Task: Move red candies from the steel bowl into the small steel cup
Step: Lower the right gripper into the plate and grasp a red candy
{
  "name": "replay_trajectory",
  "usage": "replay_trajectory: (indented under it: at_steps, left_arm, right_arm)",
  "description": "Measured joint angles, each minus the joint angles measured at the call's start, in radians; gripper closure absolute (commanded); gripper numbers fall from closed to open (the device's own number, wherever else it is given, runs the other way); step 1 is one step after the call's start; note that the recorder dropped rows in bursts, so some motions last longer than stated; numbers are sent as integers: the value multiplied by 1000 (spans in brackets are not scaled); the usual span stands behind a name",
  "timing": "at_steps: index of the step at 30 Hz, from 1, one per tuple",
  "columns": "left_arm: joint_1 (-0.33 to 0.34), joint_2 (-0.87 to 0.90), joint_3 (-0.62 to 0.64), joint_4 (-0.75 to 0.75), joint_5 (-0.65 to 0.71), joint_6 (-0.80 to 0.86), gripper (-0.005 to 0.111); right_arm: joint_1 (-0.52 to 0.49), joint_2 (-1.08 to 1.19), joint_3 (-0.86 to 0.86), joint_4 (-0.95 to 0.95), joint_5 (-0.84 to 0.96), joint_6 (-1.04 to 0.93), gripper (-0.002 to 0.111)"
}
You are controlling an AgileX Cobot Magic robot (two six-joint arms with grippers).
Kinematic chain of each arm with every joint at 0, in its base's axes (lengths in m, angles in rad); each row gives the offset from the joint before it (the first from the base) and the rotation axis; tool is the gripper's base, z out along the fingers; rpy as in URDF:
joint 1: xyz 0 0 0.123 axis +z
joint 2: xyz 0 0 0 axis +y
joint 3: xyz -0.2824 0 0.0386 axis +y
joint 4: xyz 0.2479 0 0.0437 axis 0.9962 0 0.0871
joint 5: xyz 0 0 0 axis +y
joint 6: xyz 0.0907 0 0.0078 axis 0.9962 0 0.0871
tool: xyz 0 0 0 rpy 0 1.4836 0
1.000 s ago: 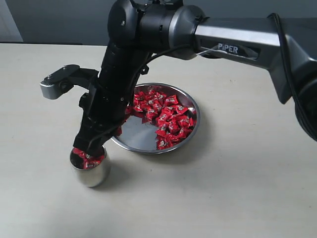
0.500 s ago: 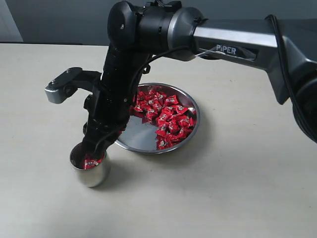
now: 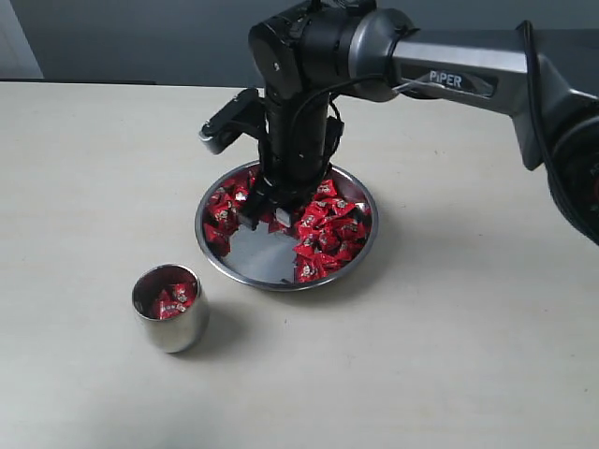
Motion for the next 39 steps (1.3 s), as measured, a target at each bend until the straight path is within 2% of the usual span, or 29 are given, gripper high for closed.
replay_trajectory:
  at_steps: [4,12,14,29,32,35,39]
  left_arm:
    - [0,0,0,0,0,0,106]
    - [0,0,0,0,0,0,106]
    - [0,0,0,0,0,0,106]
    - [0,0,0,0,0,0,106]
    - [0,0,0,0,0,0,106]
    - [0,0,0,0,0,0,106]
    - [0,0,0,0,0,0,106]
  right_arm:
    - [-15,30,0,13,-8,10,71]
    - [-16,52,0,49,-219,36,71]
    - [-16,52,0,-2,-240,78,71]
    - [-16,118,0,-25,-205,104,72]
    - [-16,118,0,-25,-203,104,83]
    - [-16,118,0,-33,-201,104,106]
    - [-18,118,0,-34,-198,107,108]
